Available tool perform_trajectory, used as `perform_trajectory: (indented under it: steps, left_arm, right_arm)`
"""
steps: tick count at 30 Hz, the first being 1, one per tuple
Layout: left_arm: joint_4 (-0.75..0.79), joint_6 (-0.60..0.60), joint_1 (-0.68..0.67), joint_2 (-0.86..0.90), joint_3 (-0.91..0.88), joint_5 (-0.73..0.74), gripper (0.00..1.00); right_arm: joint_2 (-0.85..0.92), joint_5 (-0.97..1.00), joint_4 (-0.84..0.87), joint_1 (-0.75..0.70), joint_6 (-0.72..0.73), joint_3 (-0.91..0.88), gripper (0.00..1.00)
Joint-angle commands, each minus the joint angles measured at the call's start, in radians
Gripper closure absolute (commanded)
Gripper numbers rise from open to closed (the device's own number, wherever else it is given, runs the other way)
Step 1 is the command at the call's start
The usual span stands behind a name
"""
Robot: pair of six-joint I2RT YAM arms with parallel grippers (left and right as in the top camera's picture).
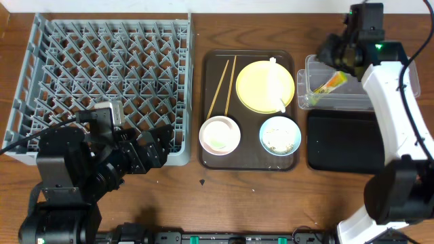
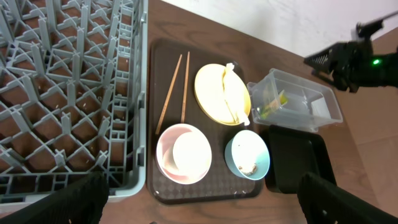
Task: Sort waste into correct bins and load items into the dishwasher
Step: 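Drop the wrapper into the clear plastic bin with the right gripper, then grasp the white tissue on the yellow plate with the right gripper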
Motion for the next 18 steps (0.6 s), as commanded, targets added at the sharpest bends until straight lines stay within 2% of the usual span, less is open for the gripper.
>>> perform_trajectory:
  steps: [1, 5, 8, 14, 16, 18]
  left_arm:
    - [0.000, 0.020, 0.001, 0.000, 0.021, 0.010, 0.02]
    - [0.000, 0.020, 0.001, 0.000, 0.021, 0.010, 0.02]
    - [0.000, 0.020, 0.001, 0.000, 0.021, 0.010, 0.02]
    - [0.000, 0.020, 0.001, 0.000, 0.021, 0.010, 0.02]
    - [0.000, 0.020, 0.001, 0.000, 0.021, 0.010, 0.02]
    - [0.000, 0.020, 0.001, 0.000, 0.021, 0.010, 0.02]
  right_arm:
    - [-0.014, -0.095, -0.013, 0.132, -0.205, 0.019, 0.49]
    - [0.060, 0.122, -0.013, 0.255, -0.217, -0.011, 0.47]
    - [0.177, 0.338, 0.017, 0.321, -0.165, -0.013, 0.46]
    - [0.327, 0.358, 0.108, 0.312, -0.166, -0.013, 0.41]
    - [0.366, 0.339, 0.118, 0.306, -0.166, -0.013, 0.46]
    - [0.391, 0.308, 0.115, 0.300, -0.166, -0.013, 0.57]
